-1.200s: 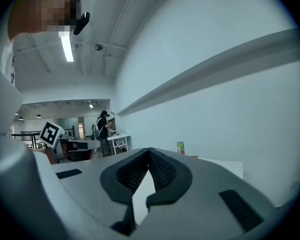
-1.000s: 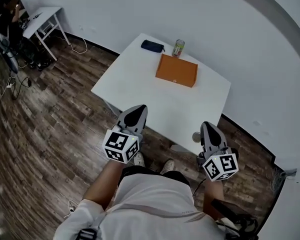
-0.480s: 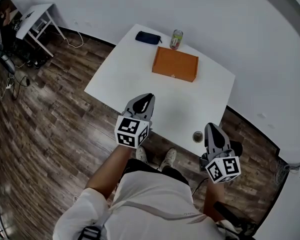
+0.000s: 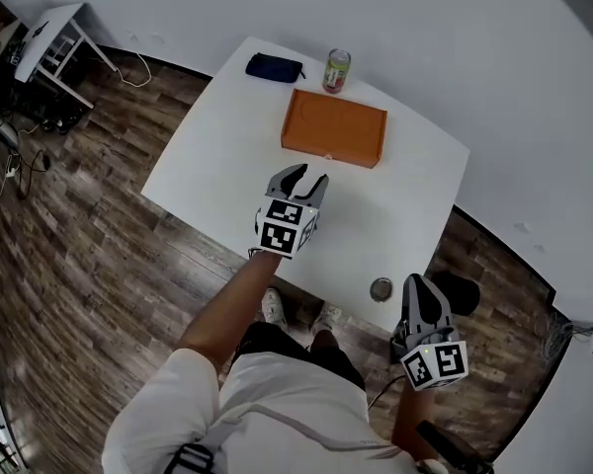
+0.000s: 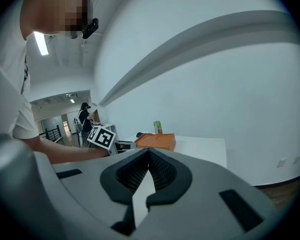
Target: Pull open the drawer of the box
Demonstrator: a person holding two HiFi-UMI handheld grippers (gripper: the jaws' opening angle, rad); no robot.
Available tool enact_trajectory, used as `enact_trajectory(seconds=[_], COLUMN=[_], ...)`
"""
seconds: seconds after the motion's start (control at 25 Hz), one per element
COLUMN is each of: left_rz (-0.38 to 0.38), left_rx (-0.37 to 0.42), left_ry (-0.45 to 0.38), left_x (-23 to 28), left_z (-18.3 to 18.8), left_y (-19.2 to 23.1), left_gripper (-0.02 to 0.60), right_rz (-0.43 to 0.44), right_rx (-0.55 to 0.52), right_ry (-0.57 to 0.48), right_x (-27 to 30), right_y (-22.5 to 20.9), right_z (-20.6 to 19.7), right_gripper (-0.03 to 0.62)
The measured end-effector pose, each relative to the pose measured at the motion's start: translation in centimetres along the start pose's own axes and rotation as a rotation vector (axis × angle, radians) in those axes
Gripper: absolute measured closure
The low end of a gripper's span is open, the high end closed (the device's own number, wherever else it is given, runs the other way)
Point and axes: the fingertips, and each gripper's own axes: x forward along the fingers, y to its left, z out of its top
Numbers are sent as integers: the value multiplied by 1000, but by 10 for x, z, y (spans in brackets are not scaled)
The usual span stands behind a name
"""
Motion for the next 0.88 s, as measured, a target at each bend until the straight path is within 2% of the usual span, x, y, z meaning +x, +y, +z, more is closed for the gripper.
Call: enact_trajectory(seconds=[0.28,0.52,0.88], left_rz=[-12,17,39], left_rx=[-44,-80,-123], left_ry=[130,206,224], left_x=[77,106,115], left_z=[-36,-51,-53], left_y=[11,20,23], left_gripper=[339,341,372], right_rz=[-16,-45,-32], right_rx=[22,59,70], right_ry=[46,81,90], right_x=[16,17,24], right_y=[-18,-33,-41], right_z=[-20,-35,-37], right_gripper=[592,592,592])
